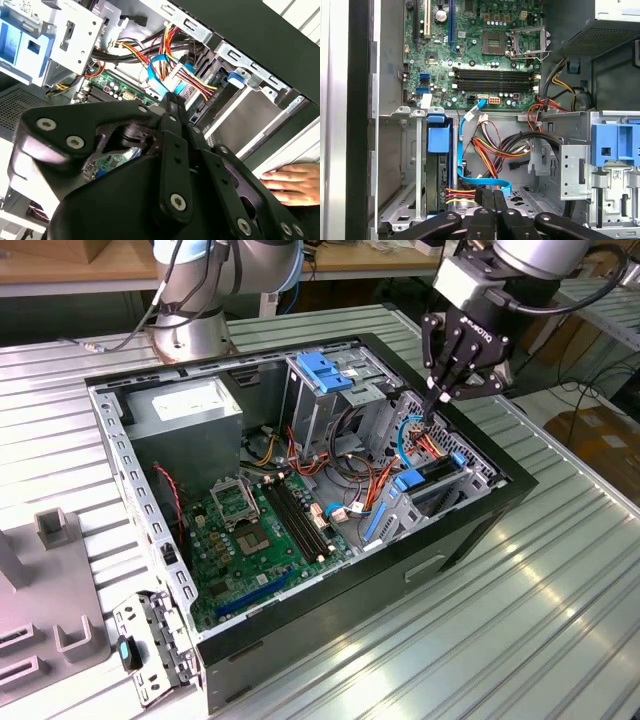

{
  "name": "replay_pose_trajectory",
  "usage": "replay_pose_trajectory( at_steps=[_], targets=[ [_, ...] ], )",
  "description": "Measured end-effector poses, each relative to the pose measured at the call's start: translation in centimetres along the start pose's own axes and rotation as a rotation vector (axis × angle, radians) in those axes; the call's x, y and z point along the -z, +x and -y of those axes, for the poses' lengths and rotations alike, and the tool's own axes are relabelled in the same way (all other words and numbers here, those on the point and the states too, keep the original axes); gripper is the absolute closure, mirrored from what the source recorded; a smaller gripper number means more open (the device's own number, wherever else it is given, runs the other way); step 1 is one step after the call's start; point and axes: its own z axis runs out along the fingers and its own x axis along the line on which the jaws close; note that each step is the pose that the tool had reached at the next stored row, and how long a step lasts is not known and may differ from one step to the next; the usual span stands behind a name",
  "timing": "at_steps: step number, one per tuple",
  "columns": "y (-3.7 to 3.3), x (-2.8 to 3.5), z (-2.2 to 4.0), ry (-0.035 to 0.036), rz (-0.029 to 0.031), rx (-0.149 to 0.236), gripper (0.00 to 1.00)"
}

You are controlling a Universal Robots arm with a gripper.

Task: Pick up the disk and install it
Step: 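Insert the second disk wire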

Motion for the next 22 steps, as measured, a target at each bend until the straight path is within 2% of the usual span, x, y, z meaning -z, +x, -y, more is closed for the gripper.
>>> replay_pose_trajectory(
  at_steps=[1, 2, 7, 9, 12, 14, 15, 17, 18, 22],
  targets=[
    [0.0, -0.09, 0.0, 0.0, 0.0, 0.0, 0.83],
    [0.0, -0.16, 0.0, 0.0, -0.0003, 0.0, 0.76],
    [-0.03, -0.59, 0.01, -0.0001, -0.0051, 0.0, 0.76],
    [-0.07, -0.73, 0.02, -0.0003, -0.0128, 0.0, 0.76],
    [-0.07, -0.89, 0.02, -0.0004, -0.0213, 0.0, 0.76],
    [-0.08, -0.98, 0.02, -0.0004, -0.0261, 0.0, 0.77],
    [-0.08, -1.02, 0.02, -0.0005, -0.0281, -0.001, 0.84],
    [-0.08, -1.1, 0.02, -0.0005, -0.0326, -0.001, 0.84],
    [-0.08, -1.14, 0.03, -0.0006, -0.0351, -0.001, 0.89],
    [-0.07, -1.3, 0.03, -0.0008, -0.0446, -0.001, 0.89]
  ],
)
